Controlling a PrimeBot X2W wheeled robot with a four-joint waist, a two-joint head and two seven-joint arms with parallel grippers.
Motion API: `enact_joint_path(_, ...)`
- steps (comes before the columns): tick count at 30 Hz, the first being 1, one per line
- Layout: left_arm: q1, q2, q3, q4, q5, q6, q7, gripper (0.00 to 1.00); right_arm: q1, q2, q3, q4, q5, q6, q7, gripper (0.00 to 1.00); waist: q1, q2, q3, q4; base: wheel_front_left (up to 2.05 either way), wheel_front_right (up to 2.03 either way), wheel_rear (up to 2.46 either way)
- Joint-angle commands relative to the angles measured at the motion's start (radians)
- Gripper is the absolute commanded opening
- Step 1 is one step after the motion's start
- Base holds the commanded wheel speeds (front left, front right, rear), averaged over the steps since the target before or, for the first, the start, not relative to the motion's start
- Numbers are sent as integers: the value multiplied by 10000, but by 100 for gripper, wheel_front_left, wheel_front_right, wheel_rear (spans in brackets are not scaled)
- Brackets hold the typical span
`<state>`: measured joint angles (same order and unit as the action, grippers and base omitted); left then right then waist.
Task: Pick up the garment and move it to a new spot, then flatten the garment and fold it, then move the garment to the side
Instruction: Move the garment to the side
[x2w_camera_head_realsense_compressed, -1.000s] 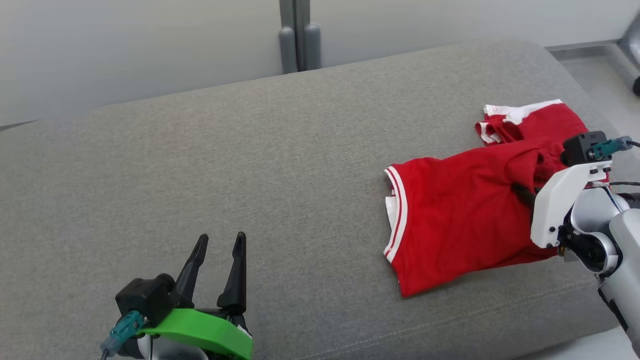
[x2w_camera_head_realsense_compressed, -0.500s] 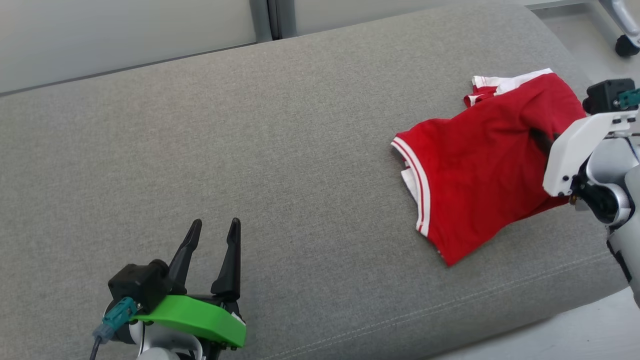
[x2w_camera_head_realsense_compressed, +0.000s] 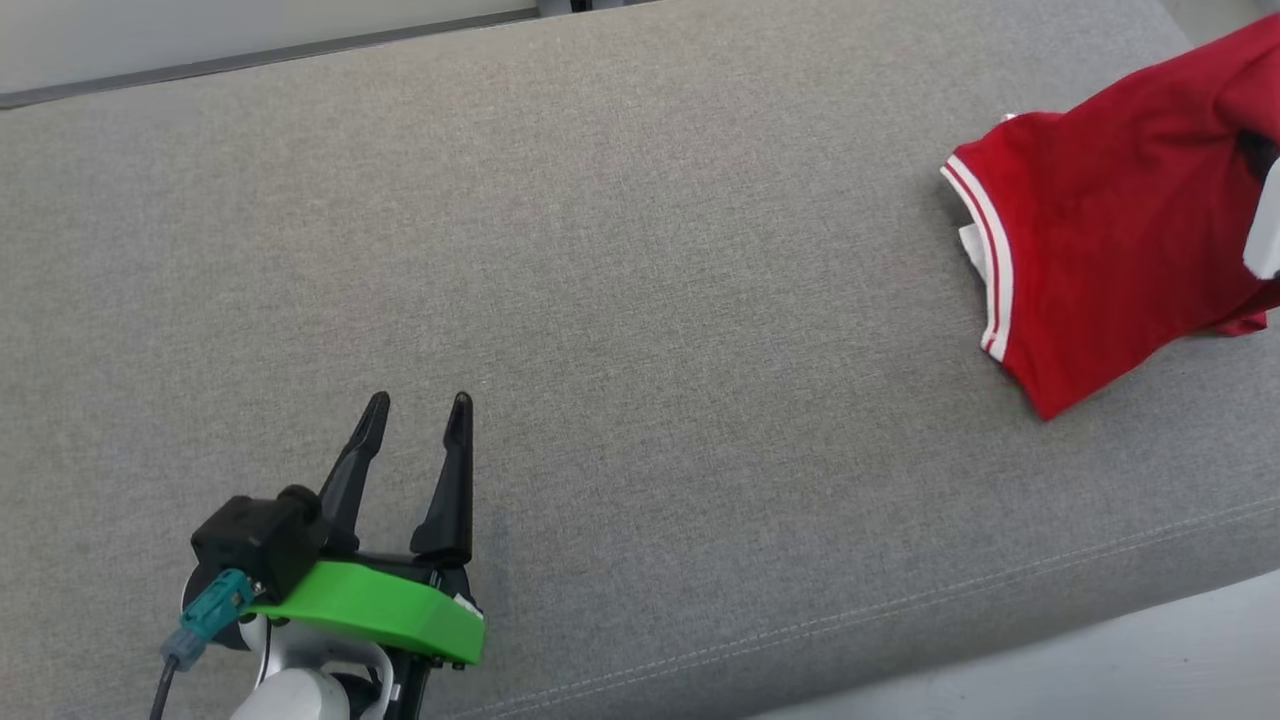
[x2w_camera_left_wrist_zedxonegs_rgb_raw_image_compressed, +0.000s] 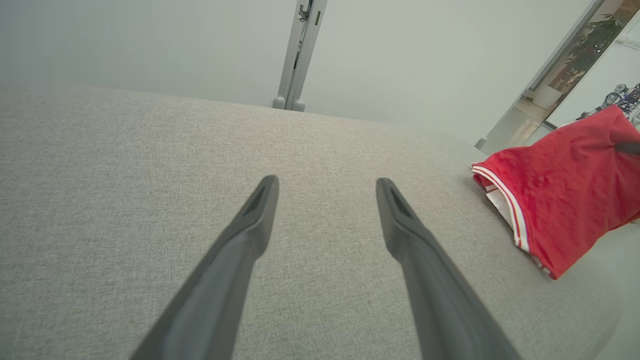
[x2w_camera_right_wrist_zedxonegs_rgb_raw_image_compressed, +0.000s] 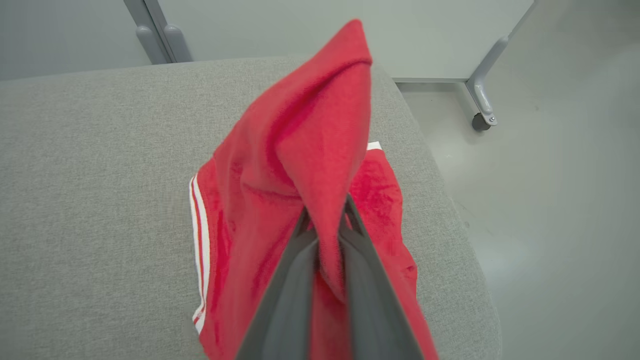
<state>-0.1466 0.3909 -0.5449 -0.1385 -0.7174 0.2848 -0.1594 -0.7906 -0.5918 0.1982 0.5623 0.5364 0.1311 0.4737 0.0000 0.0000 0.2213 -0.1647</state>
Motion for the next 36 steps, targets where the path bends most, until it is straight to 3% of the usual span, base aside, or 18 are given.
enact_joint_path(1, -258, 110, 63, -137, 142, 68, 42, 100, -245, -114, -142, 29, -135, -9, -1, 0, 0, 0, 270, 16, 0, 0, 0)
enact_joint_path(7, -539, 285, 21, -443, 286, 111, 251, 100, -567, -307, -435, 331, -463, -9, -100, 0, 0, 0, 761, 68, 0, 0, 0)
enact_joint_path(17, -1031, 743, -32, -1049, 678, 271, 838, 100, -1045, -198, -1803, 2260, -1217, -9, -1016, 0, 0, 0, 1833, 567, 0, 0, 0)
enact_joint_path(33, -1239, 1222, -198, -1746, 1020, 530, 1489, 100, -2066, -379, -3720, 4667, -3456, -11, -2417, 0, 0, 0, 2488, 1053, 0, 0, 0)
enact_joint_path(34, -1234, 1234, -201, -1776, 1040, 545, 1525, 100, -2133, -419, -3874, 4815, -3585, -12, -2480, 11, 0, 0, 2508, 1055, 0, 0, 0)
enact_joint_path(35, -1226, 1248, -202, -1806, 1056, 571, 1556, 100, -2204, -386, -3989, 4984, -3736, -14, -2502, 40, 0, 0, 2526, 1050, 0, 0, 0)
enact_joint_path(36, -1214, 1266, -201, -1839, 1059, 587, 1555, 100, -2248, -339, -4046, 5089, -3894, -12, -2626, 97, 0, 0, 2540, 1041, 0, 0, 0)
